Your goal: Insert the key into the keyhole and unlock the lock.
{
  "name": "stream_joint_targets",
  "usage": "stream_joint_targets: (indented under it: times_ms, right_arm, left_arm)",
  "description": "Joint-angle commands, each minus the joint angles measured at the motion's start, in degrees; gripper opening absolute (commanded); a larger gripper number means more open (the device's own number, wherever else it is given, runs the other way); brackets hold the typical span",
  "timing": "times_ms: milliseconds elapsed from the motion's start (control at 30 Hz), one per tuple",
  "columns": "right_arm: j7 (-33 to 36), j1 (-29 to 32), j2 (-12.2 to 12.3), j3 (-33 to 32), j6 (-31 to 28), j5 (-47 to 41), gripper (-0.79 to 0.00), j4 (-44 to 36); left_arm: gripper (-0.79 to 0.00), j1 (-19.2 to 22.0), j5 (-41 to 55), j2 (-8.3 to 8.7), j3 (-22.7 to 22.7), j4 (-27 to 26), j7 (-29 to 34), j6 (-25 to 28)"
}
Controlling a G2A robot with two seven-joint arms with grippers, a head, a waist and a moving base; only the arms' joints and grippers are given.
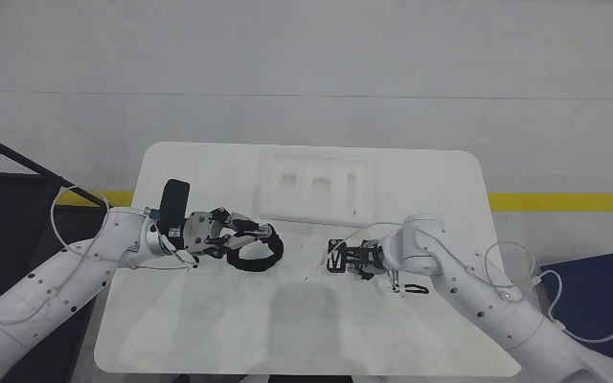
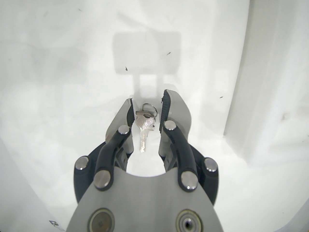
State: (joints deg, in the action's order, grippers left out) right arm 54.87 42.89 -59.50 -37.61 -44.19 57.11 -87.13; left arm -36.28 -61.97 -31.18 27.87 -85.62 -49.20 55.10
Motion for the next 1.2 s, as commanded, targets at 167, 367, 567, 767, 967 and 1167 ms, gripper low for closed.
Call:
stream_joint_targets:
  times_ms: [167,367,567,767,967,1167]
  right_arm:
    - [0.23,-0.21,-0.20,0.19,-0.10,-0.18,-0.727,0.39]
    - [0.32,-0.17,-0.22,0.07,-0.14,-0.03,-0.785,0.44]
    - [-0.33,0.13,-0.04,-0.80,0.06,-0.54,-0.785,-0.16]
    - [-1.00,1.45,0.67,-3.29,0.58,-4.05,-0.785,-2.45]
    - [-0.79,3.12,1.87,-8.04,3.15,-10.61,-0.785,-7.28]
    - [-0.20,4.03,2.87,-13.40,7.80,-18.32,-0.785,-11.57]
  left_arm:
    - [-0.785,0.00,0.00,0.00,0.00,0.00,0.00,0.00]
    - [-0.785,0.00,0.00,0.00,0.00,0.00,0.00,0.00]
    - [-0.785,0.00,0.00,0.00,0.00,0.00,0.00,0.00]
    - [-0.785,0.00,0.00,0.00,0.00,0.00,0.00,0.00]
    - [-0.785,0.00,0.00,0.00,0.00,0.00,0.00,0.00]
    - [-0.785,0.00,0.00,0.00,0.00,0.00,0.00,0.00]
